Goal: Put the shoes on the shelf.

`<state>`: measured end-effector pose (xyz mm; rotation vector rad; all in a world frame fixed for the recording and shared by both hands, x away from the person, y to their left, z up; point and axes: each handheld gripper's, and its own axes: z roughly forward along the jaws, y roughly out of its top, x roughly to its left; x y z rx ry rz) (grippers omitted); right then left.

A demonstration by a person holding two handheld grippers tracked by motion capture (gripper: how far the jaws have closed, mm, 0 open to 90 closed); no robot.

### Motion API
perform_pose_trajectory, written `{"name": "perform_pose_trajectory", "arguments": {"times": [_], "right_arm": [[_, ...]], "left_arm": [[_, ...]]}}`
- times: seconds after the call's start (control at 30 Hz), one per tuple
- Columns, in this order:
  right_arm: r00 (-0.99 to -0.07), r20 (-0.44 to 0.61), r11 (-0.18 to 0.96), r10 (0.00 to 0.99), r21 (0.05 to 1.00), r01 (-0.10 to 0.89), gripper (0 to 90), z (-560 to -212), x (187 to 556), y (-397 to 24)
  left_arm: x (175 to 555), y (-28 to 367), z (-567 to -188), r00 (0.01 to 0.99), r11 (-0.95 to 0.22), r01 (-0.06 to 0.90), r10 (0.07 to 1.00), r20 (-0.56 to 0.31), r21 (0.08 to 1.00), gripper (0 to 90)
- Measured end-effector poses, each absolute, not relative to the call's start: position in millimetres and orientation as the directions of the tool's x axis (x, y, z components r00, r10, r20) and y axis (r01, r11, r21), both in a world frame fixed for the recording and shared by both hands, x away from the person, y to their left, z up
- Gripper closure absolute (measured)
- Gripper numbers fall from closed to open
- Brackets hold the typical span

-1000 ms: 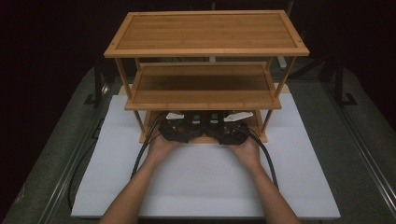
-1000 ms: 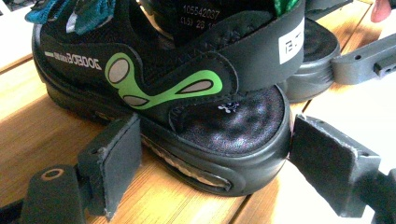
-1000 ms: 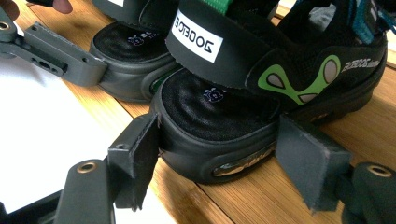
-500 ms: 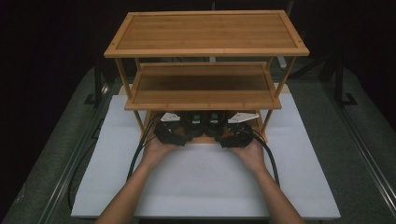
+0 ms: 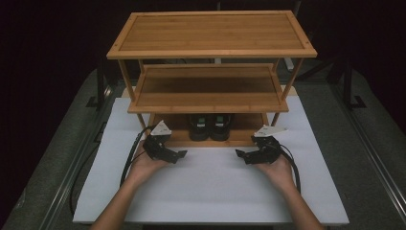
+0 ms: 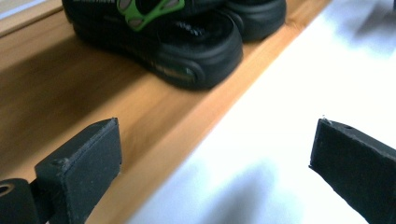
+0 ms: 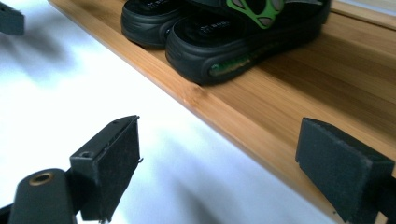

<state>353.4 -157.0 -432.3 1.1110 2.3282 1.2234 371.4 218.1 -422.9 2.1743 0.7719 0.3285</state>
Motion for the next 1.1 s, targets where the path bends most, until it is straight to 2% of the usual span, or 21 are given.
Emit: {"name": "perform_pose_trajectory", "arguments": {"times": [0.17,0.5,0.83,1.1], "right_arm": [[-0.652,0.083,0.337,0.754,0.803,0.492,13.2,-429.2,335.9,-178.4],[-0.595,0.079,0.324,0.800,0.778,0.539,13.2,-435.7,304.6,-219.2],[-0.555,0.078,0.301,0.828,0.773,0.559,2.9,-439.6,277.8,-248.4],[-0.508,0.057,0.313,0.859,0.728,0.610,2.6,-449.6,259.1,-269.8]], "left_arm": [[353.7,231.5,-422.8,0.785,-0.530,0.425,0.619,-0.007,0.734,0.0],[320.7,266.8,-422.4,0.767,-0.528,0.444,0.642,-0.003,0.724,0.0],[291.9,299.5,-429.8,0.737,-0.519,0.475,0.675,0.001,0.711,0.0],[268.5,329.9,-437.6,0.691,-0.512,0.501,0.722,0.034,0.698,0.0]]}}
